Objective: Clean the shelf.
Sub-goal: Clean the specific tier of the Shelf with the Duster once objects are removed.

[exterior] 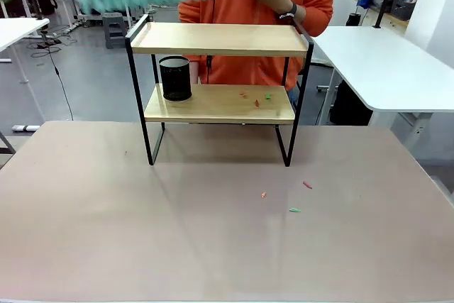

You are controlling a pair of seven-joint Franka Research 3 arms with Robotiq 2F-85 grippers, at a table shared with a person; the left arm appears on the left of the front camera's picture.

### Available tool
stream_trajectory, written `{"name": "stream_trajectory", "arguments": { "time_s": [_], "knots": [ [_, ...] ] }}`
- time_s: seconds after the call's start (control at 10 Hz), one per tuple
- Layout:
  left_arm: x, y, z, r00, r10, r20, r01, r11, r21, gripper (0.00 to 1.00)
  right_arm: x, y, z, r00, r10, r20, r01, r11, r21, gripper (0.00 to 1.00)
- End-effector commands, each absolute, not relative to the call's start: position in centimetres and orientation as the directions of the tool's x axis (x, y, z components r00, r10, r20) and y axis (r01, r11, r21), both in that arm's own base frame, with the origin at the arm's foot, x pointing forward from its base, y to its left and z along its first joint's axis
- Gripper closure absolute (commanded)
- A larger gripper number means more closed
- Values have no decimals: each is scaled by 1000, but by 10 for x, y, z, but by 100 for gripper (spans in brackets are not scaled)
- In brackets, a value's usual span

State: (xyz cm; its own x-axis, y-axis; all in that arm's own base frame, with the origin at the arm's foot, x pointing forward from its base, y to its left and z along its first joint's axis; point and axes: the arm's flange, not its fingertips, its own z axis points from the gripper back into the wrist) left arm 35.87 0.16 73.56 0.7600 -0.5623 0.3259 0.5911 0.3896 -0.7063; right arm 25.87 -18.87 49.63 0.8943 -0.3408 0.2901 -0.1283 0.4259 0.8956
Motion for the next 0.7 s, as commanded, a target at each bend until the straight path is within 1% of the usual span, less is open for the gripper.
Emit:
{"name": "stream_trajectory", "arguments": {
  "time_s": [0.0, 0.1, 0.2, 0.3, 0.4, 0.5, 0.6],
  "knots": [
    [320, 81, 704, 883, -69, 465, 451, 402, -797, 87, 261, -188, 498, 884, -342, 319, -162, 417, 894, 0],
    [302, 128, 675, 896, 159, 415, 333, 378, -864, 87, 261, -188, 498, 884, -342, 319, -162, 417, 894, 0],
    [297, 150, 648, 883, 365, 296, 142, 395, -908, 87, 261, -188, 498, 884, -342, 319, -162, 417, 894, 0],
    [300, 157, 622, 871, 461, 173, -25, 393, -919, 87, 261, -188, 498, 884, -342, 319, -162, 417, 894, 0],
    [313, 160, 595, 842, 535, 70, -159, 369, -916, 87, 261, -188, 498, 884, -342, 319, -162, 417, 894, 0],
    [331, 162, 573, 774, 633, -2, -290, 352, -890, 87, 261, -188, 498, 884, -342, 319, -162, 417, 894, 0],
    [345, 157, 571, 797, 604, -1, -267, 350, -898, 87, 261, -188, 498, 884, -342, 319, -162, 417, 894, 0]
  ]
}}
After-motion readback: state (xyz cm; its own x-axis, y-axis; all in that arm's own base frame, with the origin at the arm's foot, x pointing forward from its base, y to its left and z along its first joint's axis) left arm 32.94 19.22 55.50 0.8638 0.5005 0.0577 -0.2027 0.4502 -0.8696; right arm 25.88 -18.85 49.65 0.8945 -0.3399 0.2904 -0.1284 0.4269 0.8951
